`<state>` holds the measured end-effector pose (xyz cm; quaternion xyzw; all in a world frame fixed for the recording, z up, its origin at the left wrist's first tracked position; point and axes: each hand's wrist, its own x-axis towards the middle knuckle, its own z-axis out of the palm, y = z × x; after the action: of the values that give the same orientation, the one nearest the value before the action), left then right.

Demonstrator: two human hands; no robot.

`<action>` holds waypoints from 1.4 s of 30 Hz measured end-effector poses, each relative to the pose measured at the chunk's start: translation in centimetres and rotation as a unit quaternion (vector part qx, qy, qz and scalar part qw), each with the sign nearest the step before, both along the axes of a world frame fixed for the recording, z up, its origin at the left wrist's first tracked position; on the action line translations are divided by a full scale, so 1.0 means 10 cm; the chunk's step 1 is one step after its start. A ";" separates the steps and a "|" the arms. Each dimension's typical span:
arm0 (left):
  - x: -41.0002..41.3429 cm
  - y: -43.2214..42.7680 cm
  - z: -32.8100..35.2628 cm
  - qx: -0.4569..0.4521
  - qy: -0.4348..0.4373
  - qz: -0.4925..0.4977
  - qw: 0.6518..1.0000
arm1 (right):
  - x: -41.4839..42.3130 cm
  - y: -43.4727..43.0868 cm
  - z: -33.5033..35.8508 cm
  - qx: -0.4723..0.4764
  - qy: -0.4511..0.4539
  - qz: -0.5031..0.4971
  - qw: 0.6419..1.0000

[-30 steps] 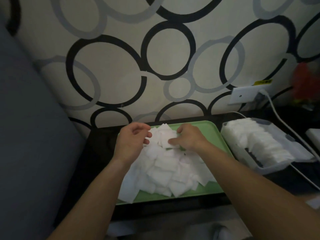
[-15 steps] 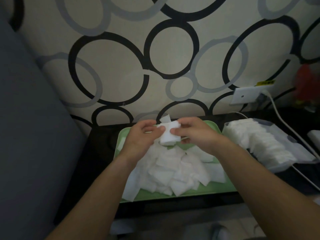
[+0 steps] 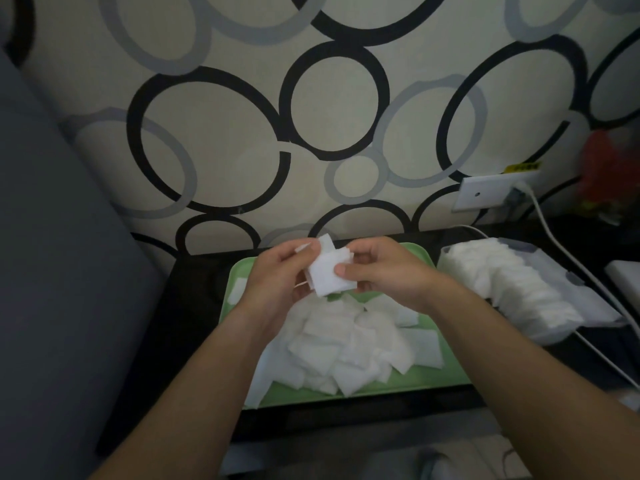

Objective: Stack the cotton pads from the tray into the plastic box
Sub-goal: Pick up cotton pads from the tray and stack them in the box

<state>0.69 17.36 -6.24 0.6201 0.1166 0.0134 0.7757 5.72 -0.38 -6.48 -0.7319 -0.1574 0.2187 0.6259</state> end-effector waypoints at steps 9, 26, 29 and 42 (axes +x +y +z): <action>0.02 0.10 -0.03 0.028 -0.001 0.072 0.997 | 0.05 -0.07 -0.02 0.023 -0.009 -0.068 0.997; -0.08 0.00 0.06 0.179 -0.076 -0.064 0.979 | 0.05 -0.10 0.03 -0.033 -0.034 -0.072 0.996; -0.07 -0.04 0.05 0.166 -0.066 -0.067 0.982 | 0.04 -0.09 0.04 -0.025 -0.021 -0.058 0.998; -0.09 -0.11 0.08 0.210 -0.095 -0.039 0.972 | -0.01 -0.09 0.07 0.050 0.041 -0.015 0.998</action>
<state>-0.21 16.23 -5.42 0.7691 0.0126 0.0666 0.6355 5.60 -1.28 -5.73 -0.6923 -0.1319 0.2307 0.6709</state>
